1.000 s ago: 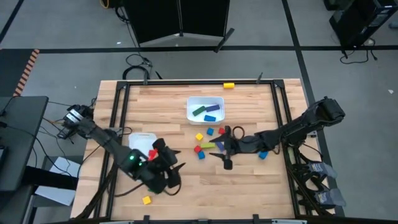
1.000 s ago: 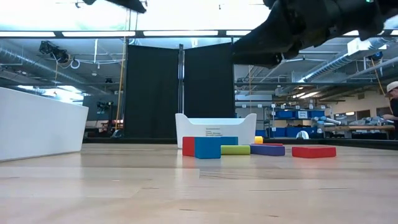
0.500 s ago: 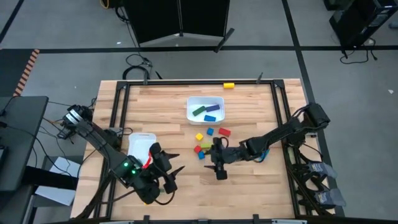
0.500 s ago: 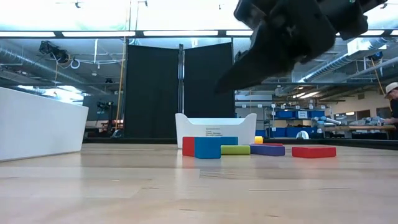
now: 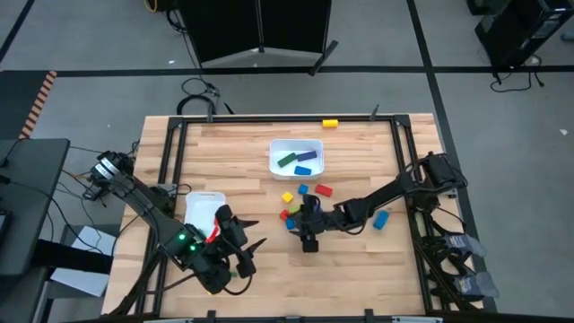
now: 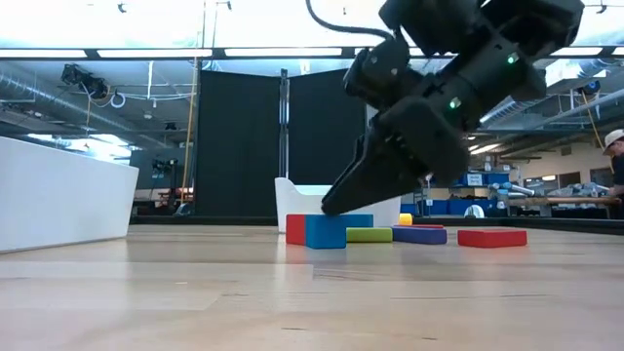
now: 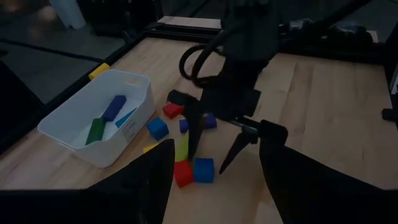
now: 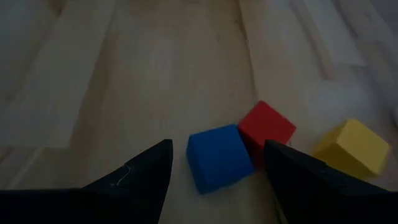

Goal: Sort blocks by size
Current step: Put the square blue block into the bottom white bin

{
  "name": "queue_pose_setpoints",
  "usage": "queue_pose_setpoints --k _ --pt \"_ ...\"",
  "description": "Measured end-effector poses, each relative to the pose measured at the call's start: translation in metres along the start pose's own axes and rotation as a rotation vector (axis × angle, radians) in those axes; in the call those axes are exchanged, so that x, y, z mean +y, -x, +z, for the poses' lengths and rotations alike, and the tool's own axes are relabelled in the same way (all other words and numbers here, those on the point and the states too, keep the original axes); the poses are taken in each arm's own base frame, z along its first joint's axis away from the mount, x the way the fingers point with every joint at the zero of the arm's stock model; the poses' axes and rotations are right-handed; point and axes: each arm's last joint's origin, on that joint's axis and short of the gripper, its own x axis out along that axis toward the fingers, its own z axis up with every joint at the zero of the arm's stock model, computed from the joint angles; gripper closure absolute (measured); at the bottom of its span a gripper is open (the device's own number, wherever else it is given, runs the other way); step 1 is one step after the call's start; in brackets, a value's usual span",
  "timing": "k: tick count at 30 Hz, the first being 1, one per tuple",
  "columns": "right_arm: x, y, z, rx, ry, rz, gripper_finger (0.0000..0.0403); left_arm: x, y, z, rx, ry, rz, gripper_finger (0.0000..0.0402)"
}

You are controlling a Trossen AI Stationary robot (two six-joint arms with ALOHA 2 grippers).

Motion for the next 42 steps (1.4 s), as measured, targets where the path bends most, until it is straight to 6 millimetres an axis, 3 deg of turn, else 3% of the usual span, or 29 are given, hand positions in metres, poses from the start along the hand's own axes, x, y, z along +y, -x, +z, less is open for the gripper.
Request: queue_pose_setpoints --k 14,31,38,42 --pt "-0.001 -0.013 -0.013 0.051 -0.013 0.039 0.0143 0.0 0.0 0.0 -0.008 -0.022 0.01 0.0159" --pt "0.001 -0.017 -0.011 0.0 -0.017 0.053 0.0246 0.001 0.0 0.001 -0.023 -0.022 0.026 0.0159" --pt "0.001 -0.017 -0.01 -0.005 -0.019 0.069 0.0252 0.001 0.0 0.001 -0.026 -0.022 0.03 0.0159" --pt "0.008 -0.015 -0.002 -0.095 -0.03 0.118 0.0252 0.001 0.0 0.002 -0.056 -0.008 0.05 0.0159"
